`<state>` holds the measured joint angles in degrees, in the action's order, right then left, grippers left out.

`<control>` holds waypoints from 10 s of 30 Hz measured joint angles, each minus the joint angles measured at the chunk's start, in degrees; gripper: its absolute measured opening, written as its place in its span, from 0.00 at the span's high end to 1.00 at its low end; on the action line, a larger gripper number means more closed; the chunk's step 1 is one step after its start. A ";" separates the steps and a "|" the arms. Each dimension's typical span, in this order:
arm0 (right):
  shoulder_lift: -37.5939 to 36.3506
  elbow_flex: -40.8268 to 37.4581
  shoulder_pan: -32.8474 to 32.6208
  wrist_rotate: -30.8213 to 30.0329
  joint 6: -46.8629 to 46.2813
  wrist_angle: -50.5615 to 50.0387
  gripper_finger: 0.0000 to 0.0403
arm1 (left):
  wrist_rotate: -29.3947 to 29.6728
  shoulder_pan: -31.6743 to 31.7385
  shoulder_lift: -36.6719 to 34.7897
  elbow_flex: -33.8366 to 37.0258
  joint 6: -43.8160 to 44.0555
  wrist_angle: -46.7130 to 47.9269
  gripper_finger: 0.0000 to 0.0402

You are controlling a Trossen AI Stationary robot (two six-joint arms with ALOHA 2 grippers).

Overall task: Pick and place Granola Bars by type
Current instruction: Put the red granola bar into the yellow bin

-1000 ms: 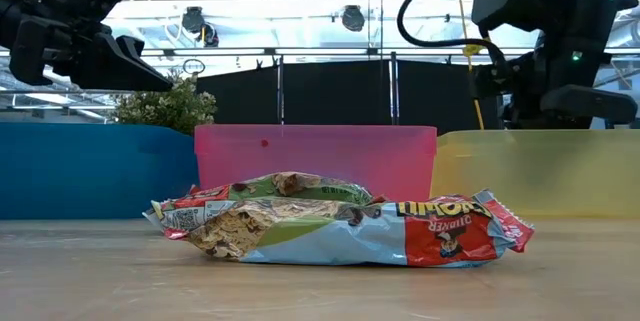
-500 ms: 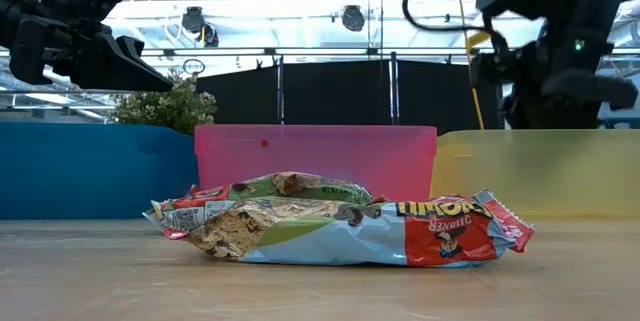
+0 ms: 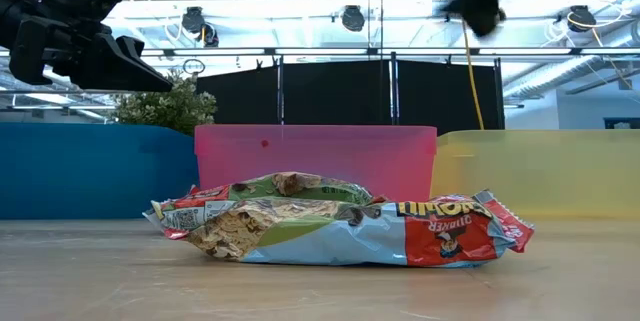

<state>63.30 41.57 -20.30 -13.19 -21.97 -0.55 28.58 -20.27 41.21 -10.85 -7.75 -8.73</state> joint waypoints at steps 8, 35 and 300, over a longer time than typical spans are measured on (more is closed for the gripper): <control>14.79 13.09 -10.25 -10.67 8.25 -0.72 0.45 | -0.02 -0.01 0.00 0.00 0.10 0.15 0.88; 53.93 46.47 -14.93 -1.43 -18.82 -28.89 0.45 | -0.04 -0.02 0.02 0.02 2.08 4.70 0.88; 24.44 13.37 6.80 2.84 -14.61 -50.16 0.55 | -0.52 0.00 0.02 -0.02 3.56 4.28 0.88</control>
<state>87.74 54.94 -13.50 -10.35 -36.58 -50.71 28.06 -20.27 41.23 -10.87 -4.19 -4.45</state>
